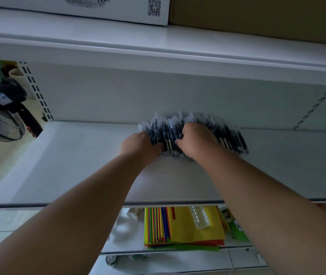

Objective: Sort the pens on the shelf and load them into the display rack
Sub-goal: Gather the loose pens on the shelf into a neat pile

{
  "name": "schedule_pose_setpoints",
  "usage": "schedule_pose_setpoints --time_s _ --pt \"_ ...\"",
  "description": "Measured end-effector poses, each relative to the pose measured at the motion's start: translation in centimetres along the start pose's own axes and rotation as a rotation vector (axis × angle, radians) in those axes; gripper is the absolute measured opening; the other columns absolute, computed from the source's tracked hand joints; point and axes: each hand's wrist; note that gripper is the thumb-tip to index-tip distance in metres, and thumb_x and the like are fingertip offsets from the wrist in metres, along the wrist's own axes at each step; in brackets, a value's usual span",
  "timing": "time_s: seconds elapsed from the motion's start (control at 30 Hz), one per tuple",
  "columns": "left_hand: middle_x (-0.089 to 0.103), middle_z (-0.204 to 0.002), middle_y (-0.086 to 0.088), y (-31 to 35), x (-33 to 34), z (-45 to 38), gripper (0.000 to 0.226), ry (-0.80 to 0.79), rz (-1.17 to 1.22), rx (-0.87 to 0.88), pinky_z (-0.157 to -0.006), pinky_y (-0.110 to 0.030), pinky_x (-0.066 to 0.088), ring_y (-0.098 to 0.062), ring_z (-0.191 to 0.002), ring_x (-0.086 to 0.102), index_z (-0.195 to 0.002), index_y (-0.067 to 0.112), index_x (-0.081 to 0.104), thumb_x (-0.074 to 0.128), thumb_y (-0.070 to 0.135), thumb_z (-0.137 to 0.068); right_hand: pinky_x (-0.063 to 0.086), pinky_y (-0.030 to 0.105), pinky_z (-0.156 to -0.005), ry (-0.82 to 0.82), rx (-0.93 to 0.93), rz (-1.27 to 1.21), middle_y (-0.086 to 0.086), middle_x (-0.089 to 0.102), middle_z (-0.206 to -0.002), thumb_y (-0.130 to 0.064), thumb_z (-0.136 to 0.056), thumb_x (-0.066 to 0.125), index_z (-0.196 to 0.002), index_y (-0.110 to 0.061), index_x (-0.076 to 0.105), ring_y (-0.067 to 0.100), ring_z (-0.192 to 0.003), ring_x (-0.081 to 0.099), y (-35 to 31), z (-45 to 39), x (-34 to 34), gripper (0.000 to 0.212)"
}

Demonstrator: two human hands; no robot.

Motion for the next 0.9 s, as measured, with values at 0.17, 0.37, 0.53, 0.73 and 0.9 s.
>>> schedule_pose_setpoints --time_s 0.17,0.37,0.53,0.73,0.9 --pt "0.053 -0.068 -0.001 -0.2 -0.3 -0.6 0.029 -0.034 -0.033 0.009 -0.052 -0.025 0.038 -0.018 -0.062 0.052 -0.067 0.019 0.049 0.051 0.036 -0.09 0.035 0.026 -0.051 -0.011 0.062 -0.043 0.004 0.048 -0.062 -0.017 -0.09 0.065 -0.07 -0.012 0.049 0.023 -0.059 0.049 -0.6 0.2 0.2 0.026" --pt "0.054 -0.072 -0.004 -0.1 -0.8 -1.7 0.034 -0.127 -0.078 -0.021 -0.051 -0.025 0.036 -0.018 -0.061 0.051 -0.074 0.014 0.053 0.045 0.039 -0.094 0.029 0.026 -0.048 0.085 0.108 -0.19 0.004 0.044 -0.061 -0.009 -0.089 0.056 -0.069 -0.011 0.043 0.024 -0.057 0.043 -0.2 1.2 0.4 0.023" --pt "0.049 -0.071 -0.007 -0.3 -1.1 -2.0 0.034 -0.145 -0.068 -0.025 -0.051 -0.027 0.034 -0.019 -0.06 0.046 -0.07 0.012 0.049 0.043 0.032 -0.097 0.036 0.025 -0.054 0.141 0.062 -0.486 -0.002 0.054 -0.081 -0.016 -0.091 0.057 -0.106 -0.015 0.047 0.014 -0.066 0.053 0.8 2.6 -0.5 0.018" --pt "0.052 -0.073 -0.004 -1.3 -0.8 -1.5 0.027 -0.061 -0.041 -0.015 -0.062 -0.029 0.042 -0.022 -0.066 0.052 -0.083 0.01 0.055 0.047 0.033 -0.096 0.034 0.023 -0.051 0.169 0.054 -0.529 -0.004 0.056 -0.082 -0.019 -0.091 0.061 -0.107 -0.017 0.045 0.008 -0.065 0.052 1.4 3.7 -1.2 0.022" --pt "0.055 -0.074 -0.008 -2.3 -0.8 -0.7 0.019 -0.026 0.066 -0.089 -0.048 -0.025 0.033 -0.021 -0.062 0.051 -0.082 0.012 0.053 0.045 0.023 -0.095 0.044 0.026 -0.058 0.161 0.052 -0.587 -0.003 0.057 -0.085 -0.02 -0.088 0.063 -0.113 -0.017 0.046 0.011 -0.069 0.054 1.5 3.9 -0.8 0.03"
Point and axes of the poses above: each hand's wrist, its own z-axis away from the middle knuckle, its own x-axis out of the palm, y = z × x
